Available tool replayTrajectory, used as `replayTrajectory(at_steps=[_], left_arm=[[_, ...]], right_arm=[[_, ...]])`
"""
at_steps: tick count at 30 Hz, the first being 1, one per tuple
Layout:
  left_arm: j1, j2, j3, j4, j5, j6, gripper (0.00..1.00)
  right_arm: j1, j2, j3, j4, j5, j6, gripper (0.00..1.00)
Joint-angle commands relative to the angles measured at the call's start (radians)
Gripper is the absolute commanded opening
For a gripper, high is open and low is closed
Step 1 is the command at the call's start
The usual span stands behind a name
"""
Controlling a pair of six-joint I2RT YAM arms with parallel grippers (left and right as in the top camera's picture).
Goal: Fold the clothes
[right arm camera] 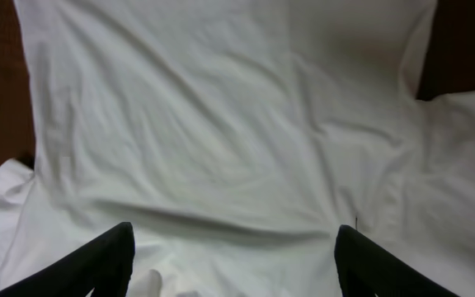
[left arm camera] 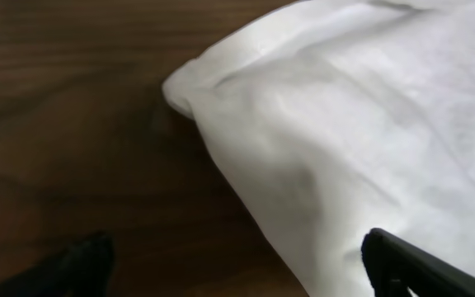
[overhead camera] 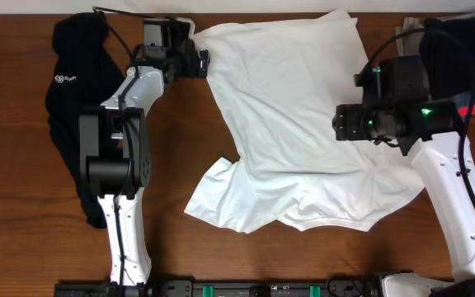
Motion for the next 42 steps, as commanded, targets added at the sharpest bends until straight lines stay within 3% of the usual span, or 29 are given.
replayTrajectory(at_steps=[1, 7, 8, 10, 11, 20, 25, 42], left_arm=[[-0.023, 0.037, 0.004, 0.022, 0.017, 0.005, 0.94], [-0.034, 0.069, 0.004, 0.103, 0.017, -0.1, 0.76], [-0.035, 0.074, 0.004, 0.119, 0.017, -0.113, 0.68], [-0.036, 0.074, 0.004, 0.135, 0.016, -0.125, 0.41], [-0.036, 0.074, 0.004, 0.143, 0.016, -0.128, 0.34], [-0.01, 0.074, 0.004, 0.167, -0.052, -0.207, 0.08], [0.048, 0.055, 0.004, 0.159, -0.051, -0.286, 0.06], [0.302, -0.133, 0.004, 0.027, -0.057, -0.276, 0.06]], right_arm=[[0.019, -0.008, 0.002, 0.0, 0.002, 0.013, 0.75], [0.026, -0.008, 0.002, -0.002, 0.001, 0.031, 0.73], [0.029, -0.008, 0.002, -0.002, 0.001, 0.031, 0.73], [0.035, -0.008, 0.002, -0.002, 0.002, 0.031, 0.73], [0.038, -0.008, 0.002, -0.001, 0.002, 0.031, 0.73], [0.039, -0.008, 0.002, -0.001, 0.002, 0.032, 0.72], [0.039, -0.008, 0.001, 0.004, 0.002, 0.04, 0.7], [0.079, 0.117, -0.002, 0.006, -0.006, 0.084, 0.68]])
